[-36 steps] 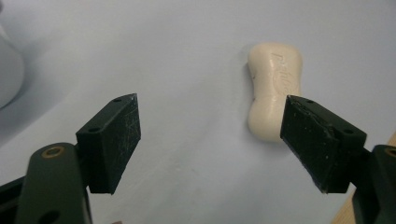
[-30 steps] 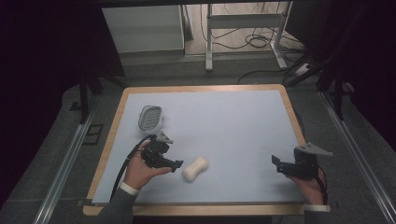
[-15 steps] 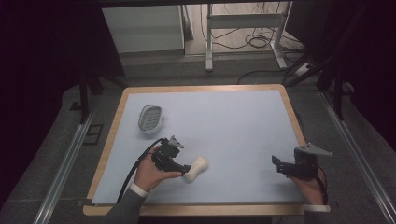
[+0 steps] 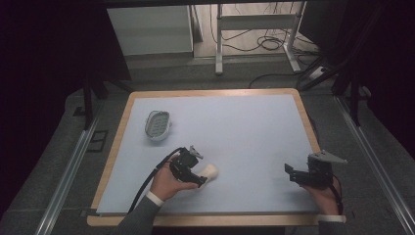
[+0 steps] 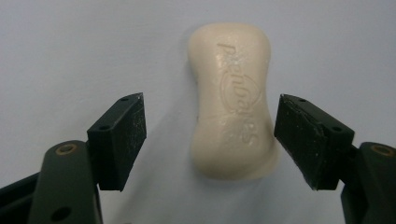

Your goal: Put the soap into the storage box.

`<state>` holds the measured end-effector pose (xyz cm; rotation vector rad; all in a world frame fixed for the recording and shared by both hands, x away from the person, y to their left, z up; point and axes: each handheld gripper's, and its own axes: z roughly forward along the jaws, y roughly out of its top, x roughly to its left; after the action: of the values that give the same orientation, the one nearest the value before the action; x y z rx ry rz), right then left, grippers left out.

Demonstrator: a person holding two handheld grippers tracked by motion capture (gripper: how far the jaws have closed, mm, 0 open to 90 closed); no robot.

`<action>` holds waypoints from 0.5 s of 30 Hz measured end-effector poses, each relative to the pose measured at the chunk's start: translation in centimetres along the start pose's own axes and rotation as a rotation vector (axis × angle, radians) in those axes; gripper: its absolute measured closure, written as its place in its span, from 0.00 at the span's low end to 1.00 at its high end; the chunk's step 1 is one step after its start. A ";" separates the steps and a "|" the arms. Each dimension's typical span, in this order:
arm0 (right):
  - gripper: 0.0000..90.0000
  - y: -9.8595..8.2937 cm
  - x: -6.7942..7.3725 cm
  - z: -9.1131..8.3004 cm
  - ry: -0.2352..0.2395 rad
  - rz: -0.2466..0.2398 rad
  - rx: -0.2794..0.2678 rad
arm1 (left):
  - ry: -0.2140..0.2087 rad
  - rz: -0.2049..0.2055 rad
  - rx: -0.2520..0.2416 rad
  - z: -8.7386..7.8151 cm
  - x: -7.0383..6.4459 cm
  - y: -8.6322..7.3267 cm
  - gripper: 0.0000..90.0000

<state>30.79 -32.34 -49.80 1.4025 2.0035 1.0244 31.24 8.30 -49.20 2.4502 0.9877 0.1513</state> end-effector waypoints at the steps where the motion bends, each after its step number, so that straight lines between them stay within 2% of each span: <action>1: 0.06 0.0 0.0 0.0 0.000 -0.001 0.003 | 0.000 0.005 0.008 0.2 -0.2 0.2 0.29; 3: 0.06 0.0 0.0 0.1 -0.001 -0.002 0.005 | -0.003 0.019 0.034 0.7 -0.5 0.6 0.29; 7: 0.06 0.0 0.1 0.1 0.000 -0.005 0.004 | -0.010 0.020 0.044 1.2 -0.7 0.9 0.31; 15: 0.06 -0.1 0.0 0.2 -0.003 -0.003 0.010 | 0.003 0.025 0.083 2.1 -1.0 1.2 0.43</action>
<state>30.85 -32.29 -49.95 1.4051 2.0109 1.0115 31.78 6.05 -50.37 2.5387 0.9835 0.1250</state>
